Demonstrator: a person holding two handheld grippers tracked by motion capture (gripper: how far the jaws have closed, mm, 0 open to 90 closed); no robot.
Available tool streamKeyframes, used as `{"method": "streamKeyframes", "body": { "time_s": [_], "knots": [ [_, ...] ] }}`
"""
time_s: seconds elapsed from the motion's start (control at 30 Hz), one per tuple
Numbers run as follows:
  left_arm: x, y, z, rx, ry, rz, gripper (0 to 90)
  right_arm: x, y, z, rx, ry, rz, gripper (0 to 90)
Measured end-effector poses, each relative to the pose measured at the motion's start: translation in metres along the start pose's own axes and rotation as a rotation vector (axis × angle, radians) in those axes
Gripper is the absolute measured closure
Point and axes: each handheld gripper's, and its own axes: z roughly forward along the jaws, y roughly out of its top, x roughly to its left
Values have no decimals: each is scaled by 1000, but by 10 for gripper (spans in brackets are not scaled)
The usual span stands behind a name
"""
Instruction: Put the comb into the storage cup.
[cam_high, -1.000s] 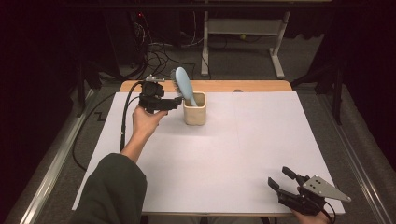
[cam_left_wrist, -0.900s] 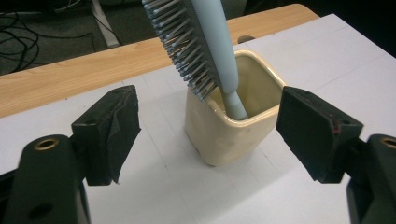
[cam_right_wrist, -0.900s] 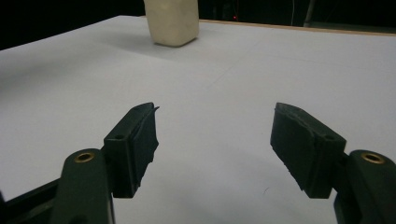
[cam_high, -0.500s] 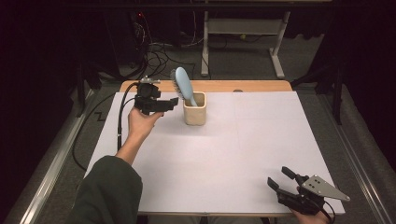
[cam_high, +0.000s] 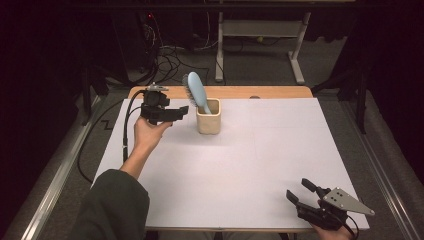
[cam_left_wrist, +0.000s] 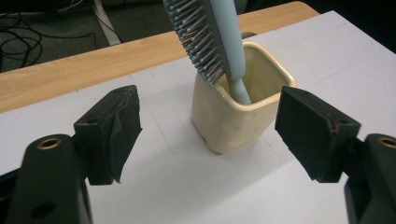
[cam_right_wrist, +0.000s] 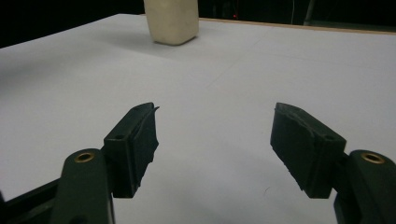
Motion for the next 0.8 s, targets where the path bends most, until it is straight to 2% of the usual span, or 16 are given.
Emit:
{"method": "streamKeyframes", "body": {
  "time_s": [0.27, 0.8],
  "knots": [
    [2, -5, -2, -3, -6, -9, 235, 0, 0, 0, 0, 0, 0, 324],
    [4, -11, -11, -3, -1, 3, 238, 0, 0, 0, 1, -2, -1, 324]
  ]
}}
